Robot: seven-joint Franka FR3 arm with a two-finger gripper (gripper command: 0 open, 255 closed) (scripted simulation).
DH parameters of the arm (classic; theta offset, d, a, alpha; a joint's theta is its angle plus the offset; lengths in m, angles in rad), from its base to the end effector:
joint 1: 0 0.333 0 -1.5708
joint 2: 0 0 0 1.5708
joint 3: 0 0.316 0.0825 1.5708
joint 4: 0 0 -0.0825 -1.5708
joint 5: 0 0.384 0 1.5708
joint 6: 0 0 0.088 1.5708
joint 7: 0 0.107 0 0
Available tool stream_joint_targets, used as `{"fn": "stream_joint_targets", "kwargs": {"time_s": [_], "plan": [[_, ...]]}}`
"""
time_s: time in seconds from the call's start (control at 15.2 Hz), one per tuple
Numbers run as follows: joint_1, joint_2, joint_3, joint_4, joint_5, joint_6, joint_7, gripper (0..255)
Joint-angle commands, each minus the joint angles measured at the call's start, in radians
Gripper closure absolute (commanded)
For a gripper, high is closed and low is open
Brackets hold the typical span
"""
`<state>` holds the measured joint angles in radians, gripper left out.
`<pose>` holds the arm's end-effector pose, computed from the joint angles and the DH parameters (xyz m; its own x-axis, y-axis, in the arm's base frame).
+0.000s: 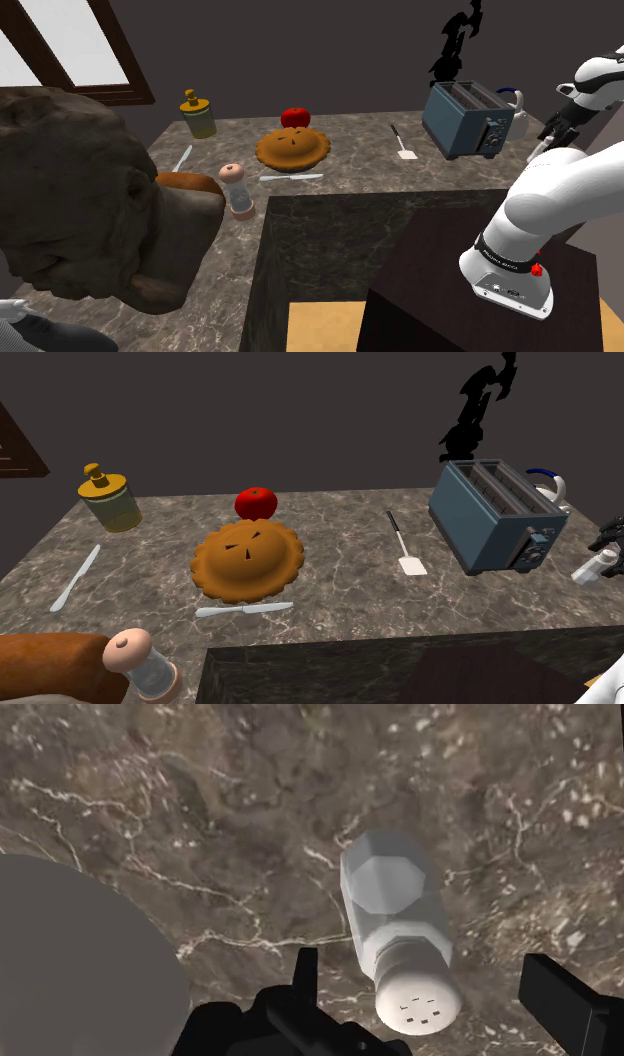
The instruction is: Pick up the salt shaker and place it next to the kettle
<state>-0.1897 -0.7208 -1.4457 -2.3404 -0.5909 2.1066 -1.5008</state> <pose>-0.0587 -0.4791 0.3475 0.9436 0.2528 0.2136 0.2533 -0.9671 0.0258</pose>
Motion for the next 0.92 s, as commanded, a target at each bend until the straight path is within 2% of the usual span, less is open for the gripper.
{"fn": "stream_joint_targets", "kwargs": {"time_s": [0.0,0.07,0.33,0.86], "plan": [[0.0,0.0,0.0,0.0,0.0,0.0,0.0,0],[0.0,0.0,0.0,0.0,0.0,0.0,0.0,0],[-0.067,-0.015,0.112,0.067,0.046,-0.123,-0.021,0],[-0.067,-0.016,0.112,0.067,0.045,-0.123,-0.02,0]]}}
